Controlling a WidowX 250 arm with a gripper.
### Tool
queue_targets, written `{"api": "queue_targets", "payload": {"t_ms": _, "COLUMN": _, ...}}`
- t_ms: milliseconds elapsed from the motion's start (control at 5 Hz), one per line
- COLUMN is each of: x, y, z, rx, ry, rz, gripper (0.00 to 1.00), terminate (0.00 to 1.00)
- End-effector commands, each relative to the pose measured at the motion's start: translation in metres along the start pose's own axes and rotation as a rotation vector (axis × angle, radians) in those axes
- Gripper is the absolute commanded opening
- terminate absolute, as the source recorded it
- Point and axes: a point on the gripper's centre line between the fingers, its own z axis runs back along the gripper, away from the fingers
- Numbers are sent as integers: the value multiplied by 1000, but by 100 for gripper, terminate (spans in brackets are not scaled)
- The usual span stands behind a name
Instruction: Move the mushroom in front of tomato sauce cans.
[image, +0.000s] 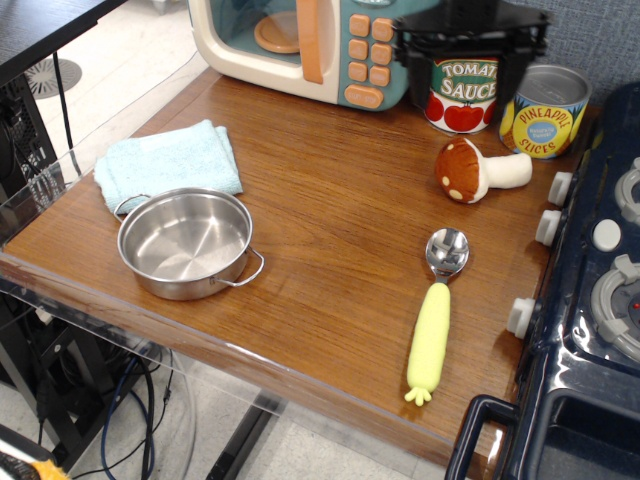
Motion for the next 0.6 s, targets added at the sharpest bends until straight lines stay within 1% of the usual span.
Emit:
{"api": "queue_targets", "payload": {"t_ms": 0, "x": 1, "y": 0, "z": 32, "rx": -36, "ry": -69, "rz": 4, "gripper": 100, "terminate": 0}}
{"api": "queue_targets", "payload": {"t_ms": 200, "x": 1, "y": 0, "z": 32, "rx": -36, "ry": -69, "rz": 4, "gripper": 100, "terminate": 0}}
{"api": "queue_targets", "payload": {"t_ms": 400, "x": 1, "y": 0, "z": 32, "rx": -36, "ry": -69, "rz": 4, "gripper": 100, "terminate": 100}}
